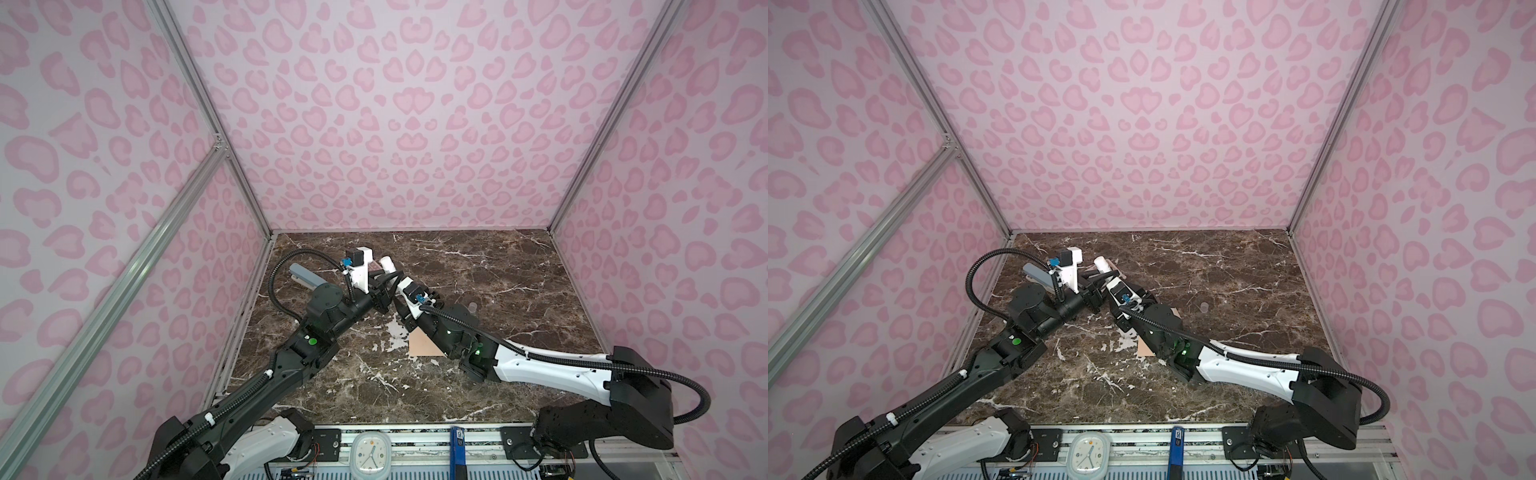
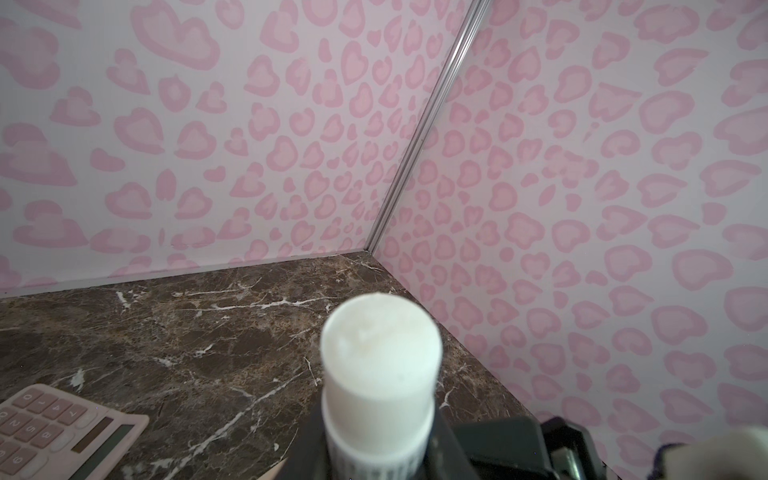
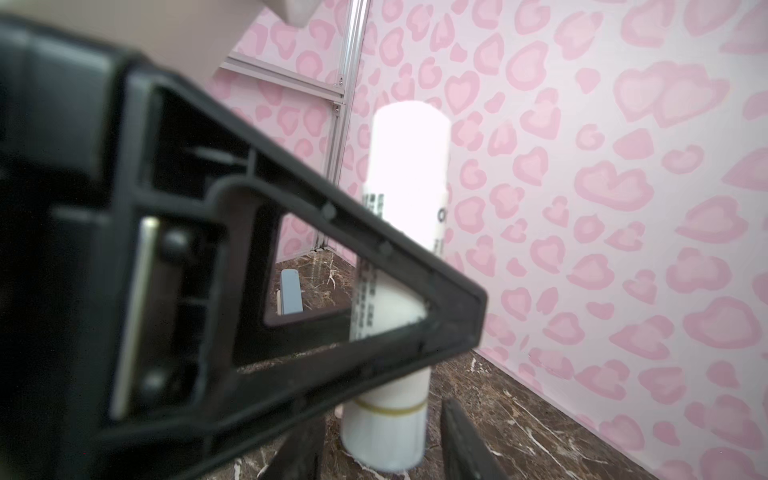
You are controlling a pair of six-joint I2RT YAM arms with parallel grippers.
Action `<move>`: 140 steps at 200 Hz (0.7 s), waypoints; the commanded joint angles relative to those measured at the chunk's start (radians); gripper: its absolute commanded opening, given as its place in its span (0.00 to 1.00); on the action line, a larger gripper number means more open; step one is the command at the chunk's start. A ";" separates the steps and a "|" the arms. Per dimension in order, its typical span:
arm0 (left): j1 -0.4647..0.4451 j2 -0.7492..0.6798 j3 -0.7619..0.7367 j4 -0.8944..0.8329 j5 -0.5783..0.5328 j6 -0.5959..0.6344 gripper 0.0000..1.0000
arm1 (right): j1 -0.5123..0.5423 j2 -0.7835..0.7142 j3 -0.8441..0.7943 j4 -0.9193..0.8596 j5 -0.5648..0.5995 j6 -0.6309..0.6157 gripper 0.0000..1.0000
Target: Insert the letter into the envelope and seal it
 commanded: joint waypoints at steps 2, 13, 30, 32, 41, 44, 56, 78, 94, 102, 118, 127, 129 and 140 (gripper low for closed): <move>-0.002 -0.001 0.010 0.008 -0.023 0.002 0.04 | 0.001 0.020 0.014 0.054 0.041 -0.007 0.44; -0.003 -0.001 0.010 0.008 -0.024 0.003 0.04 | 0.002 0.028 0.023 0.052 0.047 -0.010 0.41; -0.003 -0.001 0.010 0.006 -0.024 0.002 0.04 | 0.001 0.042 0.038 0.031 0.056 -0.014 0.39; -0.002 -0.001 0.010 0.004 -0.024 0.004 0.04 | 0.002 0.042 0.039 0.030 0.056 -0.013 0.38; -0.003 -0.002 0.009 0.005 -0.021 0.005 0.04 | 0.002 0.045 0.041 0.029 0.055 -0.013 0.37; -0.003 -0.002 0.012 0.003 -0.021 0.005 0.04 | 0.001 0.045 0.041 0.027 0.055 -0.012 0.36; -0.005 -0.001 0.013 0.003 -0.017 0.006 0.04 | 0.002 0.047 0.043 0.023 0.052 -0.010 0.32; -0.005 0.002 0.012 0.002 -0.015 0.006 0.04 | 0.002 0.052 0.047 0.012 0.052 -0.007 0.26; -0.005 0.002 0.012 0.001 -0.013 0.006 0.04 | 0.001 0.052 0.048 0.006 0.052 -0.006 0.23; -0.005 0.002 0.012 0.000 -0.013 0.006 0.04 | 0.002 0.051 0.048 0.004 0.049 -0.004 0.20; -0.005 0.002 0.013 -0.005 -0.009 0.008 0.04 | 0.003 0.049 0.047 -0.001 0.044 0.001 0.15; -0.005 0.003 0.017 -0.012 -0.005 0.010 0.04 | 0.003 0.047 0.049 -0.007 0.040 0.001 0.12; -0.005 0.003 0.018 -0.014 -0.005 0.012 0.04 | 0.003 0.046 0.047 -0.008 0.038 0.002 0.10; -0.005 0.003 0.025 -0.027 0.001 0.019 0.04 | 0.002 0.044 0.049 -0.017 0.028 0.007 0.07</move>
